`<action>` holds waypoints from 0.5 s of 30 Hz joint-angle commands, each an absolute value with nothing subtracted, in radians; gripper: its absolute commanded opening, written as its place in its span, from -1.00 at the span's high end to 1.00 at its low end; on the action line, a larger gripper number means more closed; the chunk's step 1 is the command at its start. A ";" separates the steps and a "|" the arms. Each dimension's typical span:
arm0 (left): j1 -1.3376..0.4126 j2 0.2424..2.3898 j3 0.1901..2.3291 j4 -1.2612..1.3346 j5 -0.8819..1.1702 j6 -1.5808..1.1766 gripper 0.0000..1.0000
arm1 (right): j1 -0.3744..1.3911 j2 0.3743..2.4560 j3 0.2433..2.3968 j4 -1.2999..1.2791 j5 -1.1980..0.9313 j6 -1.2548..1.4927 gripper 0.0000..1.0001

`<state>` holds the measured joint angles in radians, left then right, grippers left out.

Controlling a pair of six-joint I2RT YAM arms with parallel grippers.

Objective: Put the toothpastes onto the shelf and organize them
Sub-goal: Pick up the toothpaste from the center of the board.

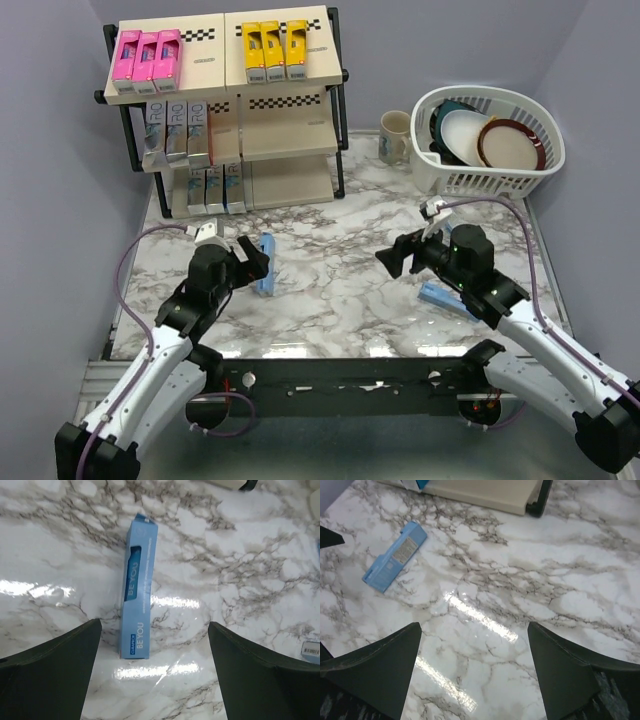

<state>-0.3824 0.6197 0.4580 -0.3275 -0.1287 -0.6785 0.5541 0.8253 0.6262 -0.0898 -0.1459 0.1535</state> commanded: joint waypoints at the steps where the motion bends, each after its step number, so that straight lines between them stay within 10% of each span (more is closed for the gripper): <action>1: -0.458 0.718 0.429 -0.250 -0.214 -0.791 -0.98 | 0.549 0.781 0.505 0.023 -0.124 0.241 -0.92; 15: -0.721 1.120 0.497 -0.304 -0.635 -0.862 -0.97 | 0.549 0.821 0.345 0.172 -0.187 0.301 -0.92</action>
<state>-0.6968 1.0634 0.4709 -0.2825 -0.4465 -0.8139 0.5541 0.8146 0.3851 0.0883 -0.1745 0.2867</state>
